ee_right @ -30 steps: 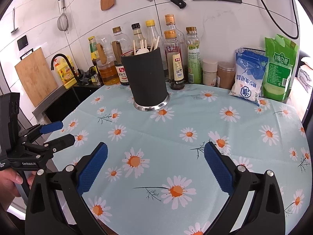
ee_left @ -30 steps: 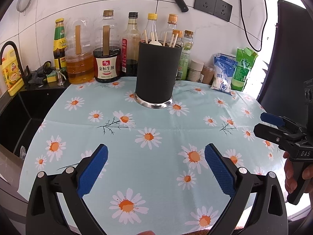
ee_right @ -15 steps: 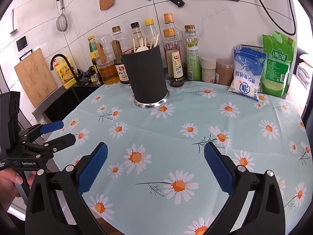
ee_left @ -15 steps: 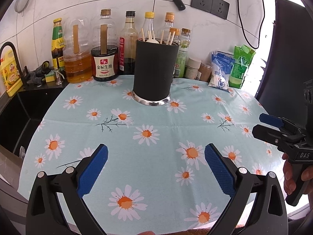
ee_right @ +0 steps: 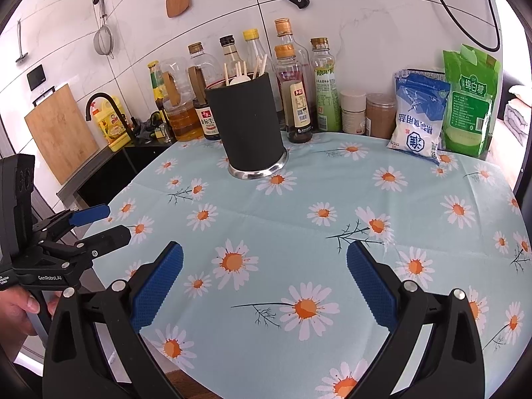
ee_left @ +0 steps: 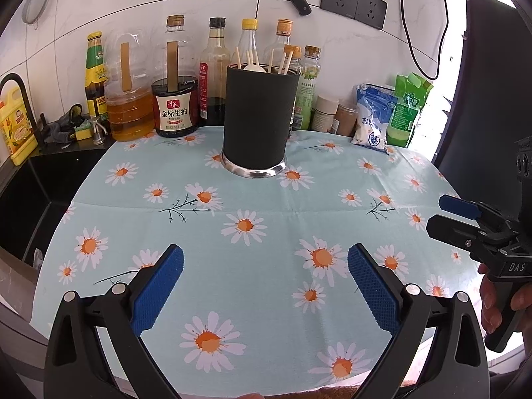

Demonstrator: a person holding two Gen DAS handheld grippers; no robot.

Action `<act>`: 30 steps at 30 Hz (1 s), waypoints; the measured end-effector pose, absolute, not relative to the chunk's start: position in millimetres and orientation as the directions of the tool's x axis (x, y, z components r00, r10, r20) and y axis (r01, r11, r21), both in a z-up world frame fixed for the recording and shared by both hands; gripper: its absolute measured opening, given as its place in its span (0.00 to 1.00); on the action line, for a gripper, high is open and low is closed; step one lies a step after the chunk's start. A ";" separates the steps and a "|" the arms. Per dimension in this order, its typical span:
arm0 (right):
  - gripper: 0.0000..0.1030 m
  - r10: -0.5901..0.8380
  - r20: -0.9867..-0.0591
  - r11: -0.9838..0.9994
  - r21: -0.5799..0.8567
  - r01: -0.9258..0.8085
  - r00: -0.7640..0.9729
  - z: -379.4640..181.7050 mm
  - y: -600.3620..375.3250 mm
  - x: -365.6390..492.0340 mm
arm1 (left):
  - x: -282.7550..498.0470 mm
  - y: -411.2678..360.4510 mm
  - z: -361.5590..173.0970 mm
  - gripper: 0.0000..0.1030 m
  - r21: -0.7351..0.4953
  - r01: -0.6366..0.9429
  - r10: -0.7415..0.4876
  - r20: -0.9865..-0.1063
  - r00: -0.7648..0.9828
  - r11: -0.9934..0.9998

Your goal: Organize utensils

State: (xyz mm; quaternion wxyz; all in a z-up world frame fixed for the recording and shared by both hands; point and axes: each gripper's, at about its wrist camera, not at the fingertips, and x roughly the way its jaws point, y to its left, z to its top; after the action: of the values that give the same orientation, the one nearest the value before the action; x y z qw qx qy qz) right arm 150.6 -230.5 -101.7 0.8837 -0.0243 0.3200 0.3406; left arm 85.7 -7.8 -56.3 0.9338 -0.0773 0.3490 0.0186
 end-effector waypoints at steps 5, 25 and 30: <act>0.95 0.585 -0.588 0.768 0.180 -0.614 0.559 -103.6 -229.8 151.0 | 86.9 -8.0 -56.8 0.94 -0.131 -0.083 -0.024 -0.659 0.752 0.988; 0.95 0.593 -0.595 0.755 0.176 -0.632 0.543 -104.0 -217.7 152.4 | 87.8 -4.0 -54.7 0.94 -0.140 -0.085 -0.027 -0.653 0.757 0.987; 0.95 0.589 -0.599 0.758 0.175 -0.629 0.543 -104.7 -216.6 151.9 | 87.5 -4.1 -54.5 0.94 -0.140 -0.085 -0.028 -0.653 0.757 0.986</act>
State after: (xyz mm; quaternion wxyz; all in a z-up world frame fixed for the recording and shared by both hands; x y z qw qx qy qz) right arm 151.9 -216.6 -104.7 0.8778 -0.0301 0.3290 0.3469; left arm 87.5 -4.1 -54.5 0.9337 -0.0808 0.3485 0.0151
